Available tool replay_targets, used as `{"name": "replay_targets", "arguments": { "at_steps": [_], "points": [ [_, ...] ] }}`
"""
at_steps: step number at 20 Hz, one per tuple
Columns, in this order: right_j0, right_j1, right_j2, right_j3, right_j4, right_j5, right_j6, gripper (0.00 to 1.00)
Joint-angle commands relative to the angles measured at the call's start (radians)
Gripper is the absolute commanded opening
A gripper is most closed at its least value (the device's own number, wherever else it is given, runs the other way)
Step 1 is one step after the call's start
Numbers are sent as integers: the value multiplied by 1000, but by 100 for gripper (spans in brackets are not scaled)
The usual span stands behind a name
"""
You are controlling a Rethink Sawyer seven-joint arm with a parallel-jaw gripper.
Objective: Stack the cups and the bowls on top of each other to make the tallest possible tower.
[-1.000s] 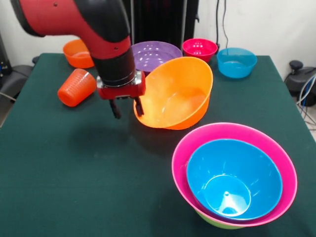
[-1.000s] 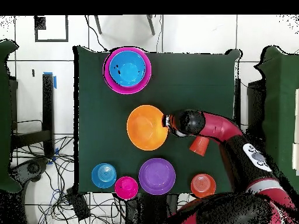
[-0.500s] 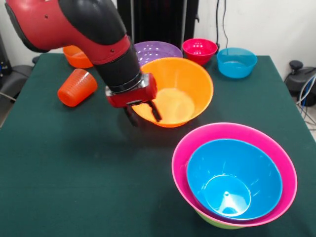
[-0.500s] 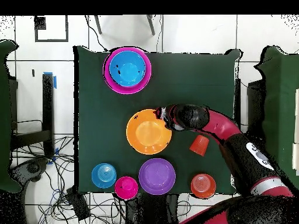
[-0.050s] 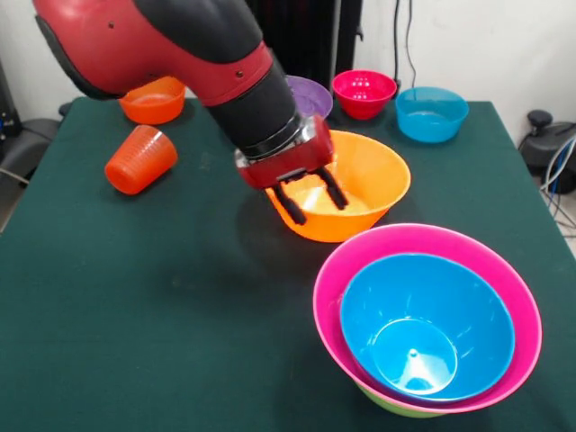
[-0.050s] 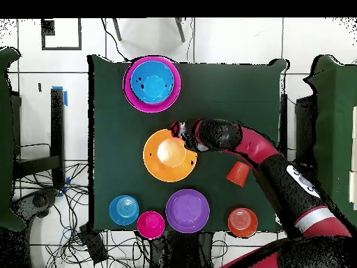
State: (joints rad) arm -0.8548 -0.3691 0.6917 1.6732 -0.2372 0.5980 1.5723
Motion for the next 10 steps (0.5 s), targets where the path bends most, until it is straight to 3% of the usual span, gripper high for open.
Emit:
{"name": "replay_targets", "arguments": {
  "at_steps": [1, 2, 6, 10],
  "points": [
    [71, -51, -1, 14, -21, 179, -48, 100],
    [86, -63, -20, 8, -31, 192, -39, 0],
    [115, -143, -28, -21, -140, 278, -179, 0],
    [113, -217, -15, -13, -142, 358, -168, 0]
  ]
}}
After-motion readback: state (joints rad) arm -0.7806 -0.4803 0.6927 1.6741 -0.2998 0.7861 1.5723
